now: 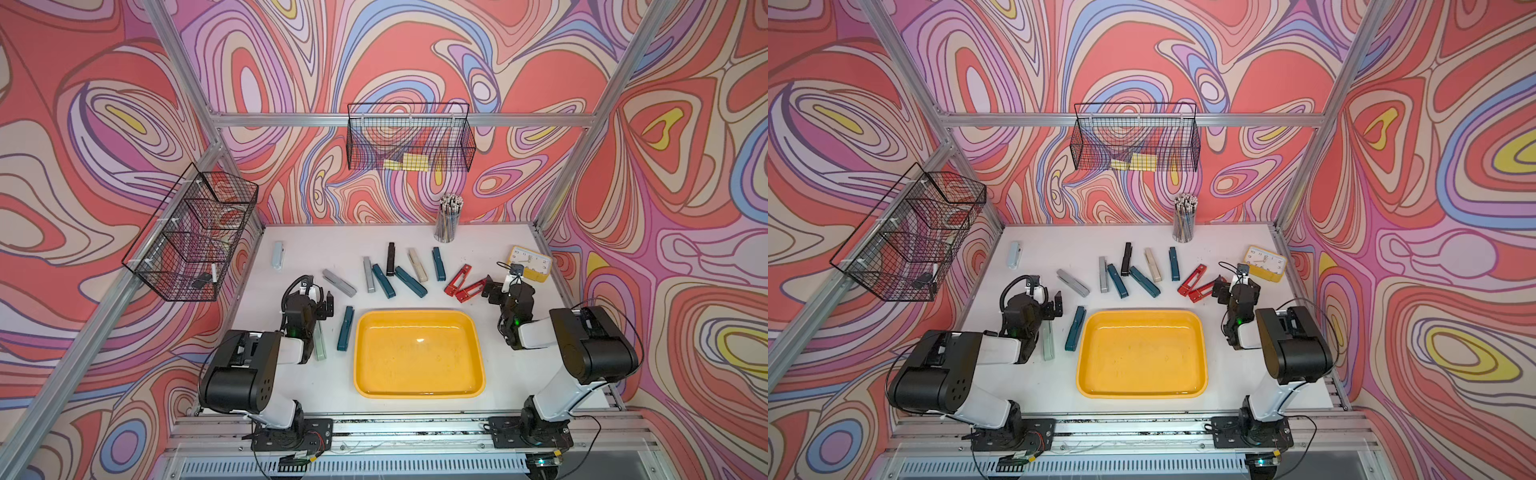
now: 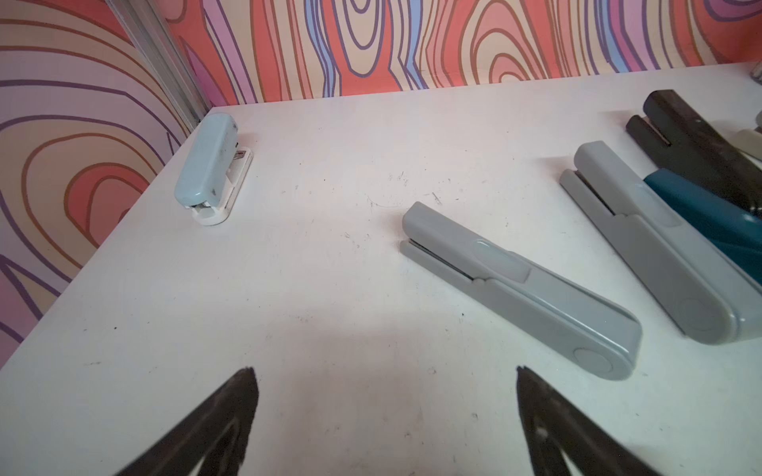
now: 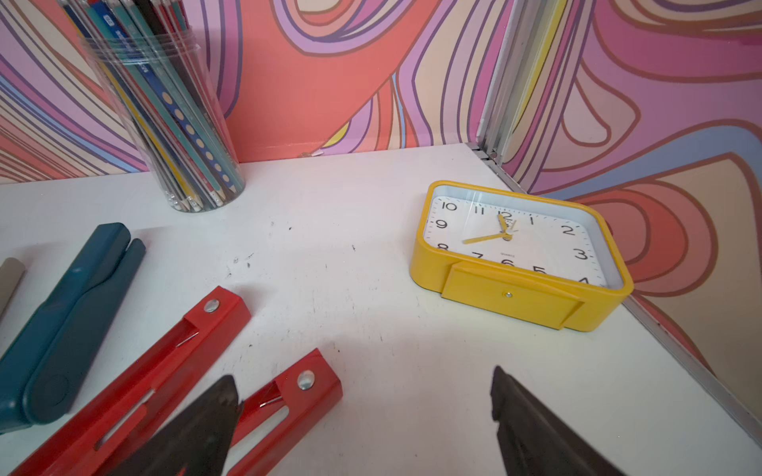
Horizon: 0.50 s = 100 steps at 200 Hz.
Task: Put the pruning pliers into the storage box
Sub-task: Pick up the pruning pliers from the center of the board.
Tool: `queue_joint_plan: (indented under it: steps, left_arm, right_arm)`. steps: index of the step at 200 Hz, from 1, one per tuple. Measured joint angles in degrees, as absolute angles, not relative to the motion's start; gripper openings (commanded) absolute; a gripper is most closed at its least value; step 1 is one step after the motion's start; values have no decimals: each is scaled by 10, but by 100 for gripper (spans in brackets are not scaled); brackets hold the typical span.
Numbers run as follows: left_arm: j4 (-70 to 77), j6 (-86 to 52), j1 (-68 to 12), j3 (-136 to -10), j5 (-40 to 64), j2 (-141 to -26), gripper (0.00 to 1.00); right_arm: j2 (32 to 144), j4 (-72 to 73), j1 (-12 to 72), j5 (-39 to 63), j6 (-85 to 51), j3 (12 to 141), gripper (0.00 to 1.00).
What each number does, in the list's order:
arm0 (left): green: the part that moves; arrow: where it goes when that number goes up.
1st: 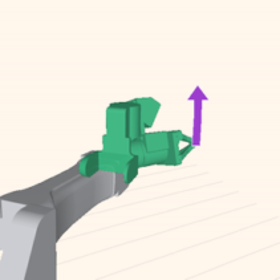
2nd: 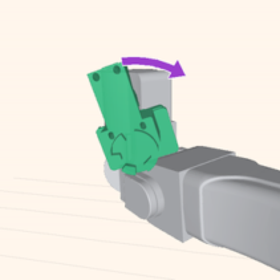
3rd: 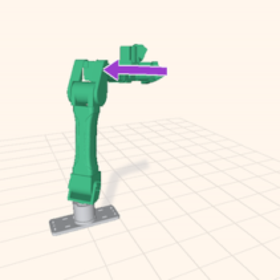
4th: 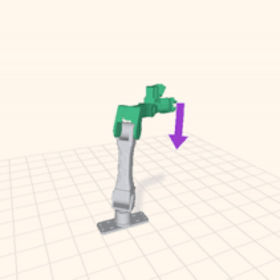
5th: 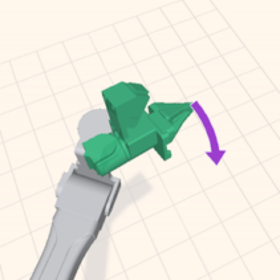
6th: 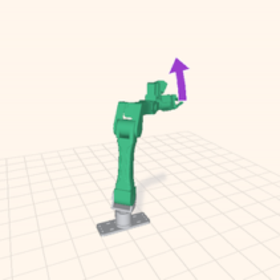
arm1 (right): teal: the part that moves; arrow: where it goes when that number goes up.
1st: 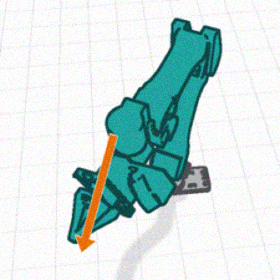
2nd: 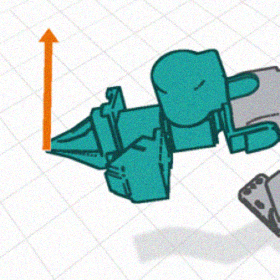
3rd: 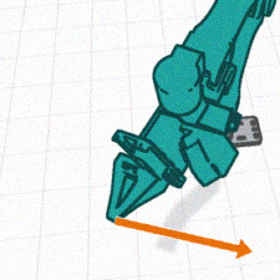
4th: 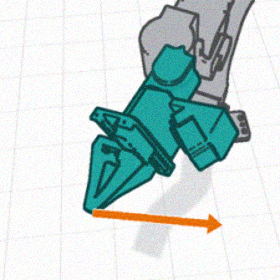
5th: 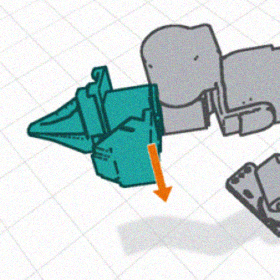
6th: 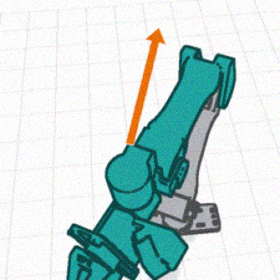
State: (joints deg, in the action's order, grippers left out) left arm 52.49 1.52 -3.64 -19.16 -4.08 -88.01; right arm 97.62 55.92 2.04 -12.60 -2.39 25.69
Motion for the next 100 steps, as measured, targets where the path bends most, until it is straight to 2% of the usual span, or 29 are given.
queue_joint_plan:
  steps: [100]
  left_arm:
    - [524,15,-33,-195,-38,-880,99]
  right_arm:
    - [976,559,20,-126,-24,257,98]
